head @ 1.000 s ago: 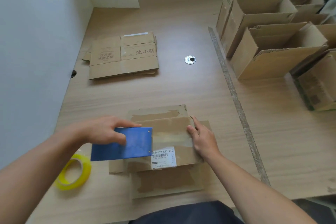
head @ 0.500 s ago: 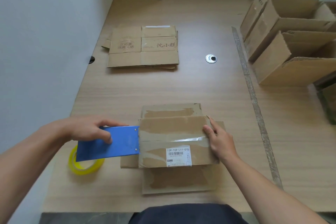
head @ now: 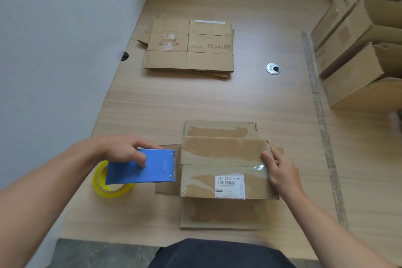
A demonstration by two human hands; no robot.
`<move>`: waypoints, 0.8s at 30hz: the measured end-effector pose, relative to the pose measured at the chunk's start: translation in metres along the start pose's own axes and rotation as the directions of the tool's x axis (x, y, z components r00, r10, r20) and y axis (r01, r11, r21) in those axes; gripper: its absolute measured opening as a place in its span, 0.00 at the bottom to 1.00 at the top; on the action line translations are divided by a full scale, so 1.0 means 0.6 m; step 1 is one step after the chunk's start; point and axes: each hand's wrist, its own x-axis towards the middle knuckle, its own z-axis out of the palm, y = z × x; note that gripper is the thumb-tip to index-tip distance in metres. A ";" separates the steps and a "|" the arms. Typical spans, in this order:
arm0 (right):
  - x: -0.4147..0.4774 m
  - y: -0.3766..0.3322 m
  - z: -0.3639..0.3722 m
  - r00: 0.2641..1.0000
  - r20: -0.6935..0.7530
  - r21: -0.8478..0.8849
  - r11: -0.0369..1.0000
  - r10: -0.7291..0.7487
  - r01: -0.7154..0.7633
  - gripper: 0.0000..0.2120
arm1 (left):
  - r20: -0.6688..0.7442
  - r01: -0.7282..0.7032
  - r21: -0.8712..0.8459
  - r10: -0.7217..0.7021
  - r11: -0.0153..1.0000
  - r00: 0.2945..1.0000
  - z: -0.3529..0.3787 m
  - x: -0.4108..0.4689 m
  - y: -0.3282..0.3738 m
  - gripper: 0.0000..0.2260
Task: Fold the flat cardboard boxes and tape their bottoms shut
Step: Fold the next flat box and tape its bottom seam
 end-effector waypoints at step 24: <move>-0.012 -0.056 -0.041 0.990 -0.144 -0.350 0.935 0.010 -0.060 0.28 | -0.083 -0.112 -0.087 0.104 0.990 0.991 0.074 0.063 0.057 0.30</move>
